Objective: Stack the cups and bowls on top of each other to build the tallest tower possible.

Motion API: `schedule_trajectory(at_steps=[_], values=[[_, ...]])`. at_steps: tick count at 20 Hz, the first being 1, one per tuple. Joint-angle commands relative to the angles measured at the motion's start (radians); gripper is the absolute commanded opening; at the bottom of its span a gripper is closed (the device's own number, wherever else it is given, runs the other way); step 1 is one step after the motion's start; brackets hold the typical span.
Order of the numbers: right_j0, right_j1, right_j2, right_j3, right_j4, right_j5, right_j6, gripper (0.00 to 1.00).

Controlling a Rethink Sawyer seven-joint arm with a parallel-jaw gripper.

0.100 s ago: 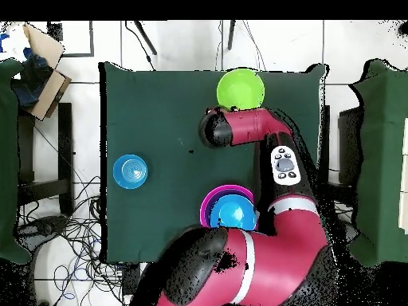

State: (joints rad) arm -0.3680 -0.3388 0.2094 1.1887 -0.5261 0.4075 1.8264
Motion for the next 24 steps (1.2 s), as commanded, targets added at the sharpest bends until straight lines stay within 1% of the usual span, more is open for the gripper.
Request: schedule_trajectory(at_steps=[1, 3, 6, 10, 14, 21, 24], values=[[-0.022, -0.078, 0.09, 0.029, 0.062, 0.228, -0.105, 0.0], [-0.025, -0.134, 0.099, 0.011, 0.086, 0.283, -0.139, 0.0], [-0.021, -0.198, 0.107, -0.019, 0.121, 0.407, -0.192, 0.0], [-0.006, -0.206, 0.107, -0.091, 0.131, 0.502, -0.213, 0.0], [0.001, -0.216, 0.115, -0.136, 0.134, 0.57, -0.225, 0.0], [0.003, -0.225, 0.149, -0.142, 0.149, 0.585, -0.234, 0.0], [0.024, -0.224, 0.147, -0.136, 0.151, 0.557, -0.195, 0.0]])
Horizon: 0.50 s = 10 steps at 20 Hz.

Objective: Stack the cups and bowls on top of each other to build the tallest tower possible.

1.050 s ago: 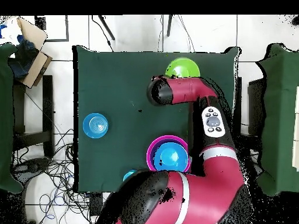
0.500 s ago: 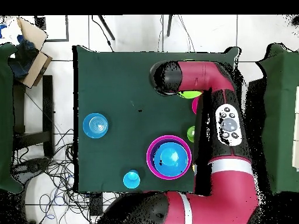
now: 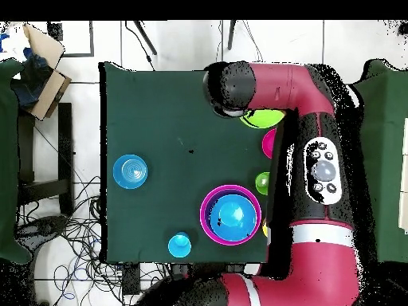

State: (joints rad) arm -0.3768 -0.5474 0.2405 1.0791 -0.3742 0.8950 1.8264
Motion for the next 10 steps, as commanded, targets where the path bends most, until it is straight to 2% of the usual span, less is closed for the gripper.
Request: schedule_trajectory(at_steps=[1, 5, 10], values=[[0.038, -0.017, 0.115, -0.014, -0.001, 0.05, -0.182, 0.0], [0.054, -0.069, 0.094, 0.133, 0.001, -0.054, -0.107, 0.0], [0.029, -0.168, 0.058, 0.416, -0.03, -0.262, -0.031, 0.0]])
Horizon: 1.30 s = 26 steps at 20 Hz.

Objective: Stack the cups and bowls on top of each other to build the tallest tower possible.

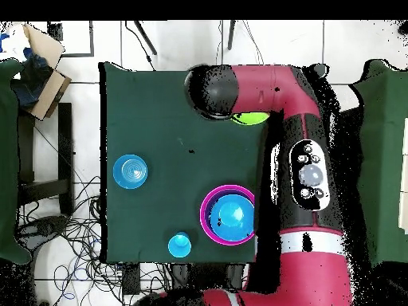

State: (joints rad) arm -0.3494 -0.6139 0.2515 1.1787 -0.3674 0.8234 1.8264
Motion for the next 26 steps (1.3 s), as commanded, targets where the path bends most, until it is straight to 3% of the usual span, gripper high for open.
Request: schedule_trajectory(at_steps=[1, 7, 21, 26], values=[[-0.003, -0.107, 0.046, 0.342, -0.043, -0.217, -0.027, 0.0], [-0.054, -0.169, 0.068, 0.51, -0.052, -0.343, -0.044, 0.0], [-0.147, -0.469, 0.083, 0.892, -0.006, -0.421, -0.037, 0.0], [-0.153, -0.523, 0.09, 0.969, -0.004, -0.448, -0.009, 0.0]])
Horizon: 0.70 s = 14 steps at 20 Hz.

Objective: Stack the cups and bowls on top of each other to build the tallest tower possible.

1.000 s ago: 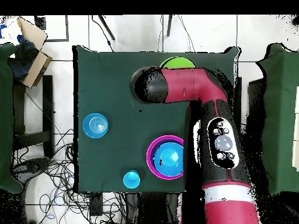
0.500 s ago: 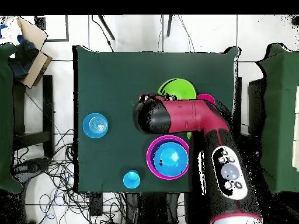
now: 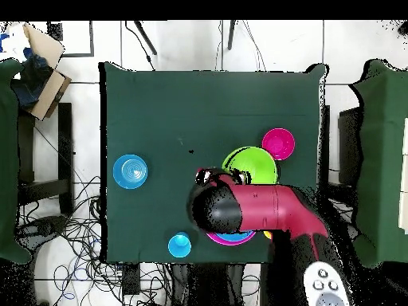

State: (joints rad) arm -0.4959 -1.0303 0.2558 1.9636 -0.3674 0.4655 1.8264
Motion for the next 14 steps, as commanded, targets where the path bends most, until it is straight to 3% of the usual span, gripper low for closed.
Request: schedule_trajectory(at_steps=[1, 14], values=[[-0.001, -0.112, 0.08, 0.195, -0.007, -0.097, 0.003, 0.0], [0.024, -0.067, 0.047, 0.18, -0.044, -0.144, 0.03, 0.0]])
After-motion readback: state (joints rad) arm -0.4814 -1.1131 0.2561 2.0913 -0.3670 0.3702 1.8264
